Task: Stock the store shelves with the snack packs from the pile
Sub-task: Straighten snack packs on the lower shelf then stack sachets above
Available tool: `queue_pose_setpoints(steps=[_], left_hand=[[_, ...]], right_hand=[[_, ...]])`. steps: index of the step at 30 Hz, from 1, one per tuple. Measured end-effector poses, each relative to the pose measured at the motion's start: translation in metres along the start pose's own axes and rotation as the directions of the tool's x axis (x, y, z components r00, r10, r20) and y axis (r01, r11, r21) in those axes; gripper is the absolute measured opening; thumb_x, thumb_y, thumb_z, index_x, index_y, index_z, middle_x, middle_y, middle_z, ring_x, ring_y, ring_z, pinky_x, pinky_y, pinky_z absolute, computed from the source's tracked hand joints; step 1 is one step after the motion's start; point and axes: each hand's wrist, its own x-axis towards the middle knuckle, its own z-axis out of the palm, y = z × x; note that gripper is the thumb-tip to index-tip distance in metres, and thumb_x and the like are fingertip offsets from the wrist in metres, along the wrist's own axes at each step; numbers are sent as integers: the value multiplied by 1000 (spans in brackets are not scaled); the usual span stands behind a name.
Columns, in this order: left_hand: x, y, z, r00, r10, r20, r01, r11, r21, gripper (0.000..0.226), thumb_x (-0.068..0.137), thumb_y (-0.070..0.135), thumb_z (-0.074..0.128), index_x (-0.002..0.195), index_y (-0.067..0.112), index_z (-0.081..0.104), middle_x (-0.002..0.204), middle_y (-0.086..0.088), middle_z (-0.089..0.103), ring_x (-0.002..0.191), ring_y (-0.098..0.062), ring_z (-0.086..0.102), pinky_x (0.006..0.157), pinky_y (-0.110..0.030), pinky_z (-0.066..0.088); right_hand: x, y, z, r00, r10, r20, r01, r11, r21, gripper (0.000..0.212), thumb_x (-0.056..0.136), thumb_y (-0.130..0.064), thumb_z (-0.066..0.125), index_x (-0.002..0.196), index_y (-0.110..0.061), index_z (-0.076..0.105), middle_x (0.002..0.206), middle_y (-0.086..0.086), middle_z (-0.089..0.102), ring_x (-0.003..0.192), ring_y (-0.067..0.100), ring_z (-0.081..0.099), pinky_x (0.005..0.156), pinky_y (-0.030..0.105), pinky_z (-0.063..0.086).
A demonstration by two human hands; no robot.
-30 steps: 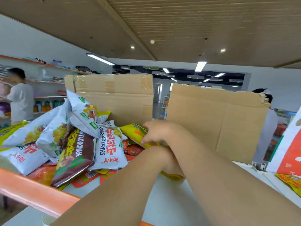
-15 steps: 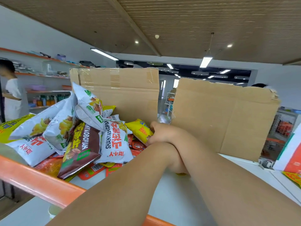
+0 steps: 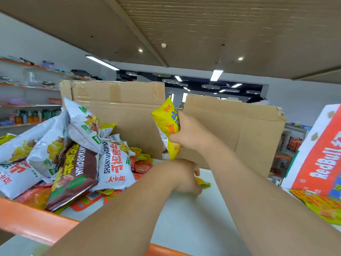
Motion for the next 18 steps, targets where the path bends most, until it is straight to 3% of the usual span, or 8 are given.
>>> queue_pose_setpoints(steps=[4,8,11,13,14,16,18], left_hand=[[1,10,2,998,54,-15,-54,999,4,54,83,47,68,133,35,53,115,8,58,100,-17,57,78,-25,47],[9,23,5,986,149,-82,-145,988,51,46,79,39,70,124,41,58,120,11,62,103,-15,60,83,-25,52],[10,42,-5,957,244,-156,-237,969,67,34,81,36,70,111,46,57,106,19,61,95,-7,56,73,-20,46],[15,57,-13,939,280,-201,-280,960,27,40,80,39,72,114,52,56,105,23,61,95,-6,57,77,-20,48],[17,67,-16,932,292,-214,-295,955,18,44,78,41,73,116,54,55,105,23,62,95,-7,59,82,-25,50],[21,91,-21,923,321,-212,-323,946,26,45,77,42,74,117,54,55,105,22,63,94,-8,61,84,-30,53],[23,119,-24,911,352,-213,-355,935,27,44,79,40,75,116,54,55,103,20,64,91,-7,62,81,-31,54]], right_hand=[[-29,11,-42,994,62,-91,-57,997,53,32,77,-6,70,97,-21,50,82,-6,57,71,12,55,60,28,45],[-66,29,-94,974,121,-190,-105,990,93,42,78,1,66,110,-21,52,82,-6,56,68,8,53,59,24,44],[-101,39,-135,977,130,-167,-135,991,-18,38,77,1,65,99,-26,52,78,-7,52,57,-4,51,50,14,38],[-125,47,-161,976,138,-166,-162,977,-138,31,74,-6,65,89,-29,51,75,-8,48,53,-4,48,48,15,34],[-137,52,-174,973,157,-170,-185,968,-169,32,73,-9,65,95,-30,54,76,-10,50,54,-3,49,49,16,36],[-160,66,-198,959,213,-185,-244,956,-163,43,77,-8,65,103,-41,55,76,-12,54,53,-2,50,48,15,39],[-184,83,-220,947,250,-204,-283,947,-154,34,80,-5,63,92,-36,54,72,-10,54,52,2,50,51,21,41]])
